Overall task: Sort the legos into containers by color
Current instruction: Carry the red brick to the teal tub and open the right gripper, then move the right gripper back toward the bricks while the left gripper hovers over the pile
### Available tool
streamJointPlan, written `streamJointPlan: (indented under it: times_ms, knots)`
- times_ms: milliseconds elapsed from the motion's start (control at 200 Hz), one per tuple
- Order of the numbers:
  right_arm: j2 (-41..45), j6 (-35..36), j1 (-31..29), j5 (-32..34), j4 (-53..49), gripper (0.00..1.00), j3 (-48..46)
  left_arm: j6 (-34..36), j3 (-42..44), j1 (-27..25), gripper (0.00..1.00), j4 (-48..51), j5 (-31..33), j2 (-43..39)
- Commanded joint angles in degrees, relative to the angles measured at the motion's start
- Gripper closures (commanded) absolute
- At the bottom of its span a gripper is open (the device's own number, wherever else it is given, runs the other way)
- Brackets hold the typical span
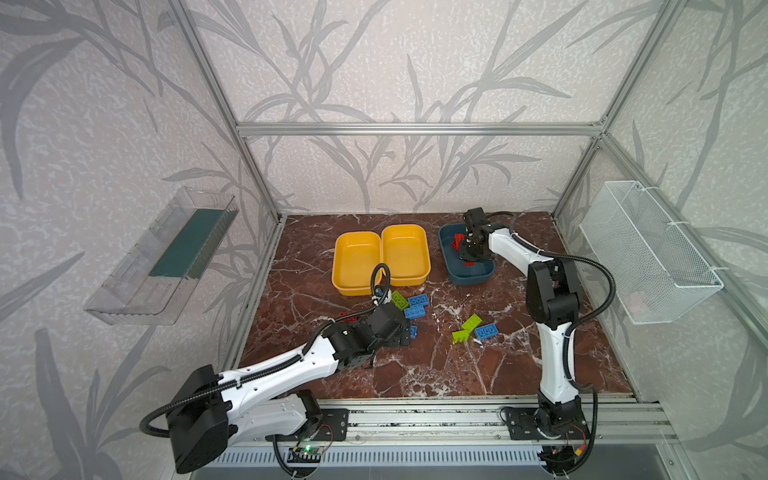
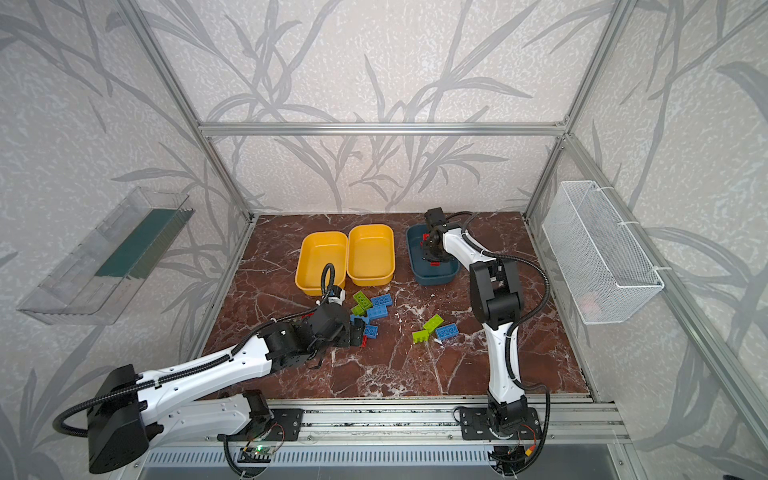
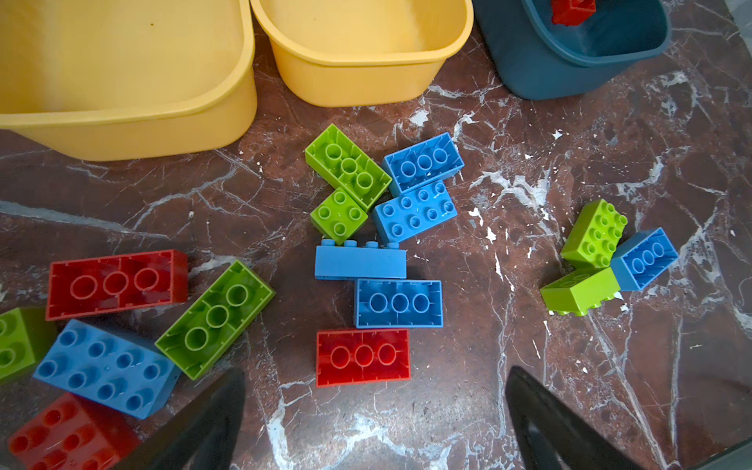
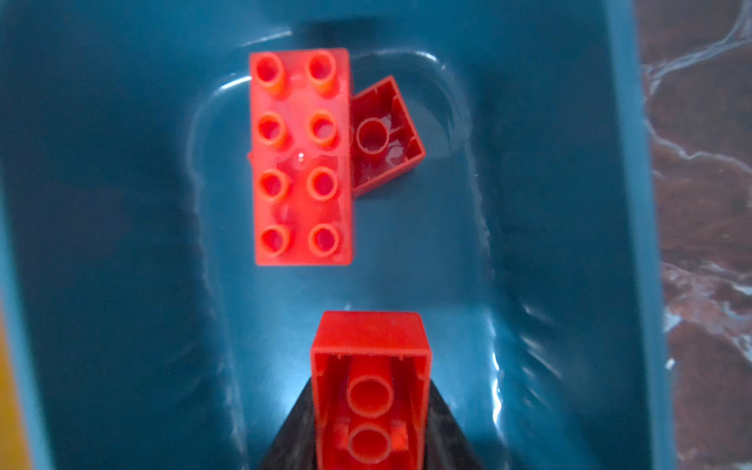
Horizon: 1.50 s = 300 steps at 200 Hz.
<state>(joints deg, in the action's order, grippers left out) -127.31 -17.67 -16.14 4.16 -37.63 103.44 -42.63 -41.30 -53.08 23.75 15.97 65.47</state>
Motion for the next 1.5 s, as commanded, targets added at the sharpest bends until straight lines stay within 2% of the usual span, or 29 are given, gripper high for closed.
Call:
streamJointPlan:
  times_ms: [0, 60, 180, 220, 280, 300, 450, 580, 895, 1145, 1265, 1495]
  knots:
    - [-1.8, -0.7, 0.6, -1.9, -3.4, 0.52, 2.5, -0.6, -0.7, 0.5, 0.01, 0.6, 0.8, 1.3]
    - [-1.8, -0.8, 0.6, -2.2, -3.6, 0.36, 2.7, -0.3, -0.4, 0.6, 0.01, 0.1, 0.6, 1.8]
    - [0.9, -1.2, 0.5, -3.1, -2.5, 0.24, 0.5, 0.8, 0.1, 0.7, 0.01, 0.0, 1.2, 3.4]
    - [2.6, -1.4, 0.5, -3.5, -1.8, 0.13, -0.7, 1.2, 0.3, 0.6, 0.01, 0.0, 1.6, 3.8]
    - [5.1, -1.6, 0.4, -4.5, -1.0, 0.06, -2.8, 1.8, 0.7, 0.6, 0.01, 0.3, 2.2, 4.4]
    - [6.3, -1.6, 0.2, -4.7, -0.9, 0.00, -3.4, 2.0, 0.8, 0.6, 0.01, 0.3, 2.3, 4.4]
    - [15.3, -3.3, -0.8, -3.7, -1.5, 0.01, -9.5, 4.5, 0.8, 0.6, 0.01, 1.5, 2.6, 5.6]
    - [26.5, -4.6, -2.3, -5.2, -0.7, 0.01, -17.8, 5.2, 2.5, 0.6, 0.01, -0.1, 1.8, 6.0]
    - [53.5, -4.5, -12.6, -1.5, -7.6, 0.01, -36.9, 9.4, 4.6, 1.2, 0.01, -5.4, -4.2, 10.2]
    - [72.7, -10.6, -17.5, -0.2, -9.5, 0.01, -52.5, 10.9, 5.3, 3.5, 0.01, -9.3, -8.7, 13.0]
    - [77.1, -11.9, -17.5, 0.7, -11.4, 0.01, -54.0, 11.2, 4.9, 3.9, 0.01, -10.1, -9.4, 15.3]
    - [77.4, -12.0, -17.5, -0.5, -11.6, 0.01, -53.5, 11.5, 3.6, 3.9, 0.02, -11.2, -11.1, 19.8]
